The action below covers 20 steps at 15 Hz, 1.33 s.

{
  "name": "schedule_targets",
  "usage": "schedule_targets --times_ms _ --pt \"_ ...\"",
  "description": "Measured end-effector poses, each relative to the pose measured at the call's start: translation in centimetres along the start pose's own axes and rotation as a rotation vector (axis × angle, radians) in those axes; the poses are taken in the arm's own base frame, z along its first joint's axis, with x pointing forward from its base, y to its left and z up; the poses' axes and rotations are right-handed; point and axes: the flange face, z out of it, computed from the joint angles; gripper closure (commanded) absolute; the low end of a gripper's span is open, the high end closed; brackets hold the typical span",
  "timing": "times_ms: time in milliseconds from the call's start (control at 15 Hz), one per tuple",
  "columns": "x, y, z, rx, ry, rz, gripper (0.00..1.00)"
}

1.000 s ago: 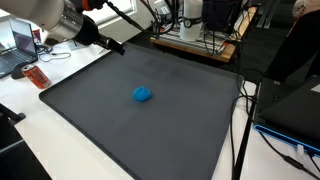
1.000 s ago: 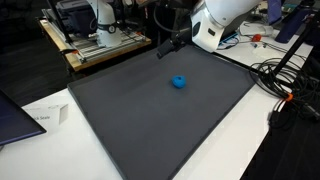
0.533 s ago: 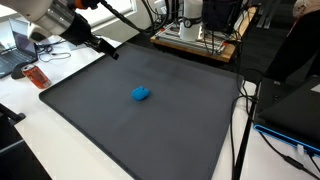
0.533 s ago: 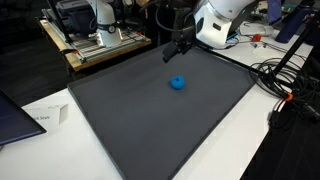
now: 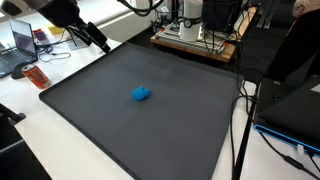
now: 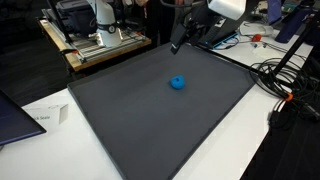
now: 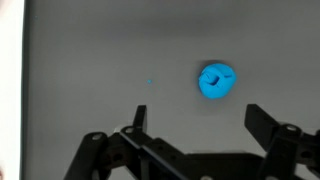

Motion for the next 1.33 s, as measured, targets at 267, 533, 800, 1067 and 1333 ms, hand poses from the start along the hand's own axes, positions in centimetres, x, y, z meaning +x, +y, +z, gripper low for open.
schedule_targets --times_ms 267,533,800,1067,1333 --pt "-1.8 -0.5 -3.3 -0.015 0.051 0.038 0.0" --pt "-2.3 -0.6 -4.1 -0.018 0.064 0.048 0.0" --pt "-2.2 -0.6 -4.0 -0.019 0.062 0.049 0.0" --pt "-1.8 -1.6 -4.0 -0.005 0.083 0.028 0.0" --pt "-1.9 -3.9 -6.1 -0.006 0.183 -0.005 0.0"
